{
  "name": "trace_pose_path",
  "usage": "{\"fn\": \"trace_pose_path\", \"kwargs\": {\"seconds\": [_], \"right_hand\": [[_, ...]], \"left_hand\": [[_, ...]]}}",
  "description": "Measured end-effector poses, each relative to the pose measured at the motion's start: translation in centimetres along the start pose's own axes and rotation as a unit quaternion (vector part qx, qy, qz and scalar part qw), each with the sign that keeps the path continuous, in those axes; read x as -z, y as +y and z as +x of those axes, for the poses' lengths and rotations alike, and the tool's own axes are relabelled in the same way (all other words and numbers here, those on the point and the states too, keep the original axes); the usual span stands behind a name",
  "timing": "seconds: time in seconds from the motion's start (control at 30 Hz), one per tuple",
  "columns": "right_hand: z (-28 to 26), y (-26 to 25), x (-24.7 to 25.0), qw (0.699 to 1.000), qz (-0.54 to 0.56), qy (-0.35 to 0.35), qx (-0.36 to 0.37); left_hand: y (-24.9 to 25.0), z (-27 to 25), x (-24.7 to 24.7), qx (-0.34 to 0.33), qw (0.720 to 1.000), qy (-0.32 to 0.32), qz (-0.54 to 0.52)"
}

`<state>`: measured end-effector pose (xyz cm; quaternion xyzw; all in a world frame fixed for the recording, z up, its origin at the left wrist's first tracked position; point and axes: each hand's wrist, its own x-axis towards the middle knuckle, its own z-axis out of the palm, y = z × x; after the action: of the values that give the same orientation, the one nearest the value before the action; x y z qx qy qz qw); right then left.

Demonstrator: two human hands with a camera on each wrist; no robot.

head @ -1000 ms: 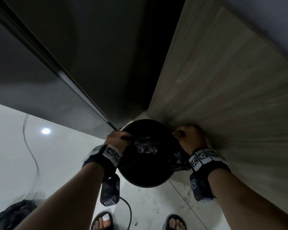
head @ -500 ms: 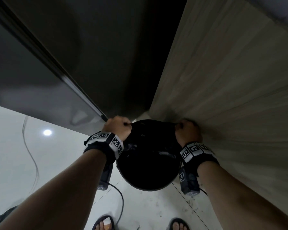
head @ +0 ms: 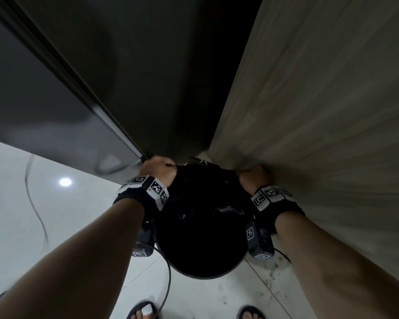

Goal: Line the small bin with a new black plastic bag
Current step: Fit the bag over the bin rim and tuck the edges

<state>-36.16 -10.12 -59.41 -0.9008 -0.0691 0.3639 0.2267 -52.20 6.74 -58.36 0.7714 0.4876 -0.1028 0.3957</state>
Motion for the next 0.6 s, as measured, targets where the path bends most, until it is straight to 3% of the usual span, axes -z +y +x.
{"fn": "trace_pose_path", "kwargs": {"seconds": [0.1,0.2,0.43,0.53,0.6], "right_hand": [[0.3,0.0,-0.5,0.999,0.040,-0.014,0.031],[1.1,0.5,-1.0,0.999,-0.012,0.022,0.043],[1.3,1.9,-0.4,0.995,0.082,-0.041,0.045],[1.3,2.6,-0.3,0.990,0.116,-0.039,0.066],[1.3,2.9,-0.6,0.994,0.077,-0.032,0.070]], "left_hand": [[-1.6,0.7,-0.3,0.018,0.999,0.007,-0.045],[-2.7,0.9,-0.5,0.044,0.995,0.020,-0.089],[-2.8,0.7,0.5,-0.010,0.983,-0.027,-0.183],[-3.5,0.4,-0.1,0.002,0.991,0.002,-0.137],[-4.1,0.5,-0.7,-0.009,0.994,0.017,-0.112]]}}
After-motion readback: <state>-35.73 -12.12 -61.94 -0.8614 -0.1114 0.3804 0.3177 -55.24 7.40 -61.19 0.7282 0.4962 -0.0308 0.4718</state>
